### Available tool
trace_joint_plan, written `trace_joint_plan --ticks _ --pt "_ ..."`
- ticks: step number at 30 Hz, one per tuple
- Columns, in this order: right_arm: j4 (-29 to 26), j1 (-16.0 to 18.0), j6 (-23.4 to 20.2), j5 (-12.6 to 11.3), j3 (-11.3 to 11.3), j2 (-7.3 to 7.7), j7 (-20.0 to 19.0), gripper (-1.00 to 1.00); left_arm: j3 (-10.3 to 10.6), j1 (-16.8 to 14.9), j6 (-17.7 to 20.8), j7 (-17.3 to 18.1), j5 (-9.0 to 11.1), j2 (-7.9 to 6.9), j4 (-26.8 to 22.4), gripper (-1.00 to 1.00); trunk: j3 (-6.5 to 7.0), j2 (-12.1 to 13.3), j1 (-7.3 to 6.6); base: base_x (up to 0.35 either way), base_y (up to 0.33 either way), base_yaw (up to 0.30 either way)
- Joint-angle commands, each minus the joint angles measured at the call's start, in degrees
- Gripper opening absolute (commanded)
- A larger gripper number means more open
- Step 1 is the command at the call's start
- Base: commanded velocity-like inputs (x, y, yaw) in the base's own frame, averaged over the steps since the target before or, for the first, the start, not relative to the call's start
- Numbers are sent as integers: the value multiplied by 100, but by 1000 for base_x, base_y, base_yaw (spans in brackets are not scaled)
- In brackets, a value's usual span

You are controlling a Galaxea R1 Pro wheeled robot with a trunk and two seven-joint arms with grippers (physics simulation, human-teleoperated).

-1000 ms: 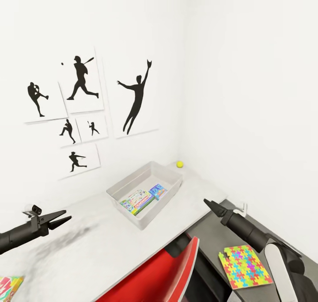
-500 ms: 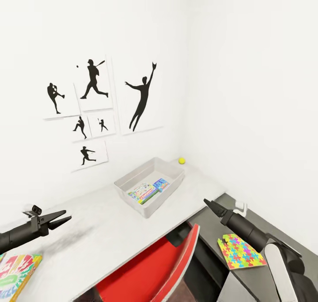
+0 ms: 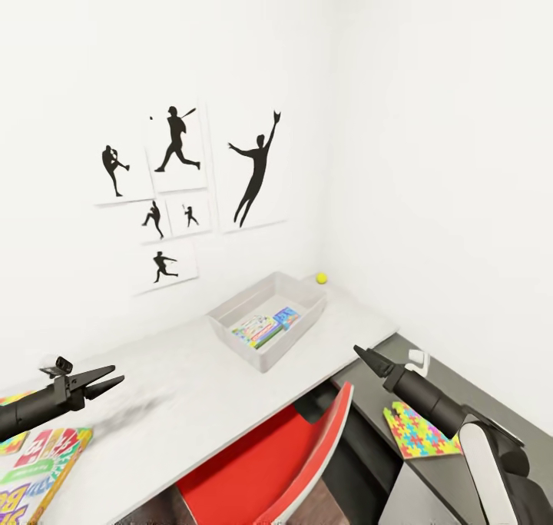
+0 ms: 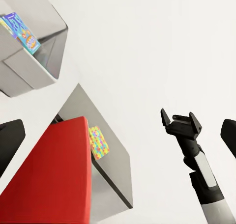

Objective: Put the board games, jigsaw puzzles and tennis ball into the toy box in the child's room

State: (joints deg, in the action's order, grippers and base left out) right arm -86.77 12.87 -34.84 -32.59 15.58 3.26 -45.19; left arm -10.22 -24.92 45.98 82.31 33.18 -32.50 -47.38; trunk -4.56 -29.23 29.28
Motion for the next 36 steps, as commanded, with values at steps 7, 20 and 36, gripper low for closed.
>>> trace_joint_plan --ticks 7,20,36 --pt "-6 5 -25 -23 -20 -41 42 100 3 -4 60 14 13 -2 0 100 8 -11 2 -175 125 145" --pt "-13 5 -23 -20 -45 -63 62 100 3 -4 60 14 14 -2 0 100 65 -11 2 -66 105 255" --pt "3 5 -23 86 -39 -50 54 100 13 -4 60 -10 14 13 0 100 86 -11 2 -17 -2 183"
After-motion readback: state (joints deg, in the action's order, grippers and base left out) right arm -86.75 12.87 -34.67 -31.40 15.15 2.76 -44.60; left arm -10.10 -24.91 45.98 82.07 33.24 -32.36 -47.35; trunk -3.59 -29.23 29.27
